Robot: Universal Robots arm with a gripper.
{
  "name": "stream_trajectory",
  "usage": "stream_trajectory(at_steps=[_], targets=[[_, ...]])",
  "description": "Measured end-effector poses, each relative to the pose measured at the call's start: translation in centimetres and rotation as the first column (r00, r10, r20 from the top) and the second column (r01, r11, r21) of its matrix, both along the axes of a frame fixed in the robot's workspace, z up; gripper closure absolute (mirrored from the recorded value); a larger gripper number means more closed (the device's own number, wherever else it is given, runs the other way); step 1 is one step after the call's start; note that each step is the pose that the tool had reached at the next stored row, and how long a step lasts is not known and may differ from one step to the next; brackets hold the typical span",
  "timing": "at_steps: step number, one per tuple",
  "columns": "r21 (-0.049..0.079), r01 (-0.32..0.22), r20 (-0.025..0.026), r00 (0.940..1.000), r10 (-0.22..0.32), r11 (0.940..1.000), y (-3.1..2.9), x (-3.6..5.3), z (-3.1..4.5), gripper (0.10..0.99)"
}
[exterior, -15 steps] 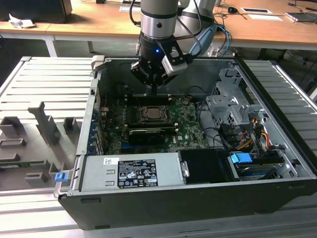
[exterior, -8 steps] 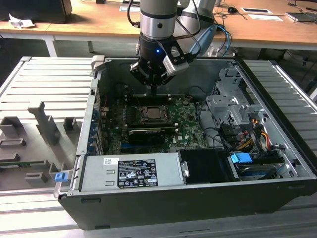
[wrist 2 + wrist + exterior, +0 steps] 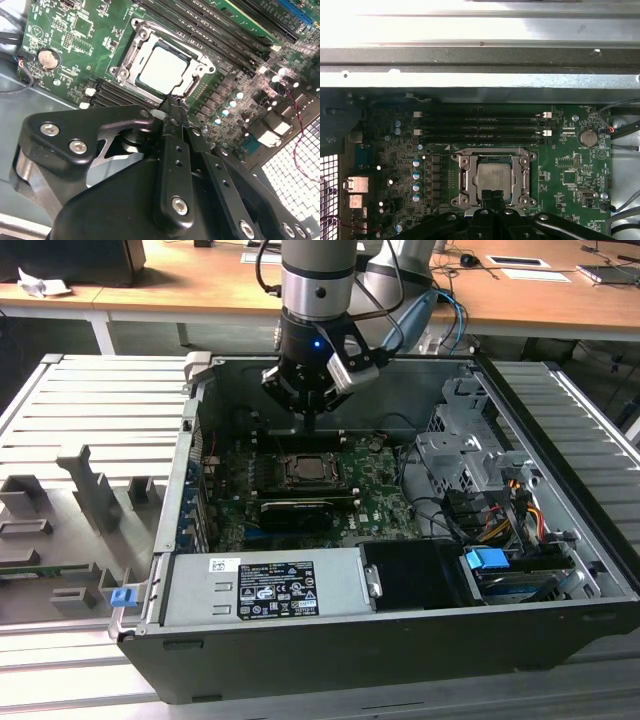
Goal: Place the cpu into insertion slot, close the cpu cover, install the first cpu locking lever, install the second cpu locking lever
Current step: 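Install the first cpu locking lever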
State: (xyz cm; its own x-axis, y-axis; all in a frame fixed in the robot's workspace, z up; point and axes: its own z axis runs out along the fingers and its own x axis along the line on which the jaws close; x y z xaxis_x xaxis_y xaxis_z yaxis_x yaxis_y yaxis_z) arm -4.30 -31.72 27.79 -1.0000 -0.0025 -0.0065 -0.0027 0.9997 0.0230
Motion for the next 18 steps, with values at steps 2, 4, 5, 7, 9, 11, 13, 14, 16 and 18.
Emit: stream_trajectory(at_steps=[2,4,5,7,9,11,13,14,16,18], targets=[[0.000,0.000,-0.0001,1.0000,0.000,1.0000,0.00,-0.15,0.01,0.980],[0.000,0.000,-0.0001,1.0000,0.000,1.0000,0.00,-0.20,0.00,0.980],[0.000,0.000,-0.0001,1.0000,0.000,1.0000,0.00,-0.23,0.00,0.980],[0.000,0.000,-0.0001,1.0000,0.000,1.0000,0.00,-0.26,0.00,0.980],[0.000,0.000,-0.0001,1.0000,0.000,1.0000,0.00,-0.30,-0.01,0.980],[0.000,0.000,-0.0001,1.0000,0.000,1.0000,0.00,-0.34,-0.01,0.980],[0.000,0.000,-0.0001,1.0000,0.000,1.0000,0.00,-0.38,-0.02,0.980],[0.000,0.000,-0.0001,1.0000,0.000,1.0000,0.00,-0.39,-0.02,0.980],[0.000,0.000,0.0000,1.0000,0.000,1.0000,0.00,-0.45,-0.02,0.980],[0.000,0.000,0.0000,1.0000,0.000,1.0000,0.00,-0.49,-0.03,0.980]])
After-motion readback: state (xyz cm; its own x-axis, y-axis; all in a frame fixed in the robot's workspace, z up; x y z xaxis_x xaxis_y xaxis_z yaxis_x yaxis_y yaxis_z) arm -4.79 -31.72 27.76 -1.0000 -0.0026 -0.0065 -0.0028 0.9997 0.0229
